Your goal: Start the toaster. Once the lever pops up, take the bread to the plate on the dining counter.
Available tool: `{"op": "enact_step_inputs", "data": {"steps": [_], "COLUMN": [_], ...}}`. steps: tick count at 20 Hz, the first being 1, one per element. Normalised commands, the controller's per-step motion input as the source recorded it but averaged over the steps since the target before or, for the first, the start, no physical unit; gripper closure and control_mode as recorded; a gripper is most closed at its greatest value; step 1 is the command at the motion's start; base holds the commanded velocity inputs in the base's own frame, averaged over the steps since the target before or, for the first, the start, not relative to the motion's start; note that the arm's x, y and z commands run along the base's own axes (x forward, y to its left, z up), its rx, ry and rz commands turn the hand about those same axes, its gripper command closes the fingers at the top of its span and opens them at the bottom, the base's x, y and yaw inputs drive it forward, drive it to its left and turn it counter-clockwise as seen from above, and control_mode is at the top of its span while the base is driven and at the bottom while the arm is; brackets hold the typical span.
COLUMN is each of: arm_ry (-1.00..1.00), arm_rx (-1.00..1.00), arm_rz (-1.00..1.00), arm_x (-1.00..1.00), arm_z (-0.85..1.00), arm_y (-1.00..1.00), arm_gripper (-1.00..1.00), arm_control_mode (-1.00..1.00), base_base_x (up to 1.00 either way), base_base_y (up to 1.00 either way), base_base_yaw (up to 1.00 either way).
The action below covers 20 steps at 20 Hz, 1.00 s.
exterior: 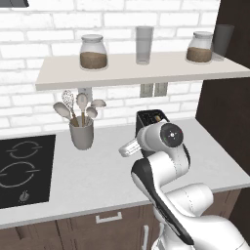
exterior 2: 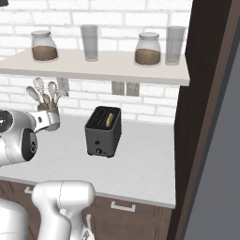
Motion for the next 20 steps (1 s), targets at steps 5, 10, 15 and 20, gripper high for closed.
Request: {"op": "enact_step_inputs", "data": {"steps": [5, 10, 15, 20], "arm_ry": [0.00, 0.00, 0.00, 0.00], "arm_rx": [0.00, 0.00, 0.00, 0.00], "arm_rz": [0.00, 0.00, 0.00, 0.00], "arm_x": [0.00, 0.00, 0.00, 0.00], "arm_z": [0.00, 0.00, 0.00, 0.00], "arm_y": [0.00, 0.00, 0.00, 0.00], "arm_gripper": [-1.00, -1.00, -1.00, -1.00], "arm_control_mode": [-1.00, -1.00, -1.00, -1.00], "base_base_x": [0.00, 0.00, 0.00, 0.00], "base_base_y": [0.00, 0.00, 0.00, 0.00], "base_base_yaw": [0.00, 0.00, 0.00, 0.00]}}
